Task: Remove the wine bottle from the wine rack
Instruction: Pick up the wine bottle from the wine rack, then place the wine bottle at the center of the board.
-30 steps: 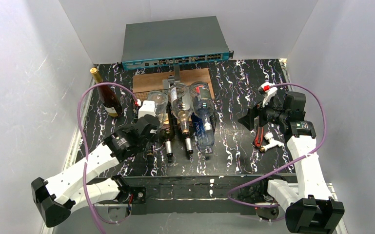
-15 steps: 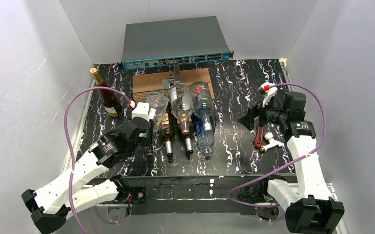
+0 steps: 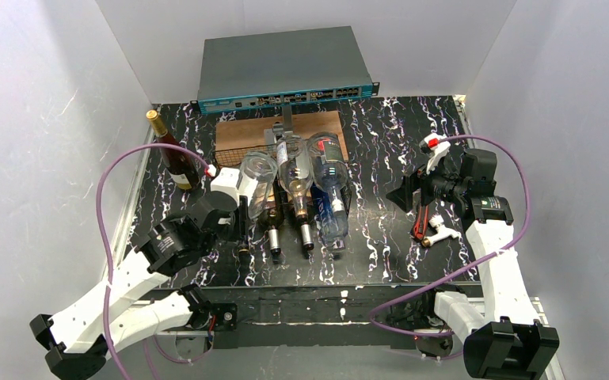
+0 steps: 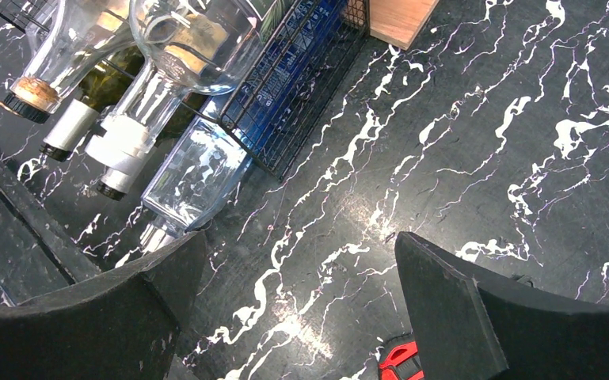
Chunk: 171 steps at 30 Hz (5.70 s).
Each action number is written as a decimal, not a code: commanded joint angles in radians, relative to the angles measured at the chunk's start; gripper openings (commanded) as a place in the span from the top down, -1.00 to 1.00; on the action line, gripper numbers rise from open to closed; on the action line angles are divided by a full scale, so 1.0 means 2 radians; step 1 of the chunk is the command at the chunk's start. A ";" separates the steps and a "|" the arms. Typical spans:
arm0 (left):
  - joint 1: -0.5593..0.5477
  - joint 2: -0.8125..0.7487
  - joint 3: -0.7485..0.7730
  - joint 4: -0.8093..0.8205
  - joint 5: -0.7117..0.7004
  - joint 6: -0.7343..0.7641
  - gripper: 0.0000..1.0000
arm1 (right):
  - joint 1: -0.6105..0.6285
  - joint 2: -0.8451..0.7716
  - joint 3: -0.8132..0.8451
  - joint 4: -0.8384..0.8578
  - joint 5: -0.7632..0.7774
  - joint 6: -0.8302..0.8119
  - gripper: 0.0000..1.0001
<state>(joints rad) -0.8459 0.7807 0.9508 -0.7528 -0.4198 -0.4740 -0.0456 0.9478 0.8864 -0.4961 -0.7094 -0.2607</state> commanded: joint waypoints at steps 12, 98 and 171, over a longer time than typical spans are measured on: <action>0.001 -0.017 0.089 0.089 0.027 0.001 1.00 | -0.003 -0.008 0.007 0.007 -0.023 0.005 -0.97; -0.112 0.498 0.358 0.234 0.240 -0.376 1.00 | -0.131 0.061 -0.032 0.048 -0.002 0.464 -0.97; -0.108 0.571 0.408 0.240 0.289 -0.435 -0.11 | -0.133 0.061 -0.170 0.111 -0.099 0.617 -0.97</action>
<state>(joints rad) -1.0710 1.9732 1.7023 -0.3607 0.1490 -1.3506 -0.3138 1.0496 0.5098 -0.2962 -0.8574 0.9710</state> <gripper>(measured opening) 0.540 0.984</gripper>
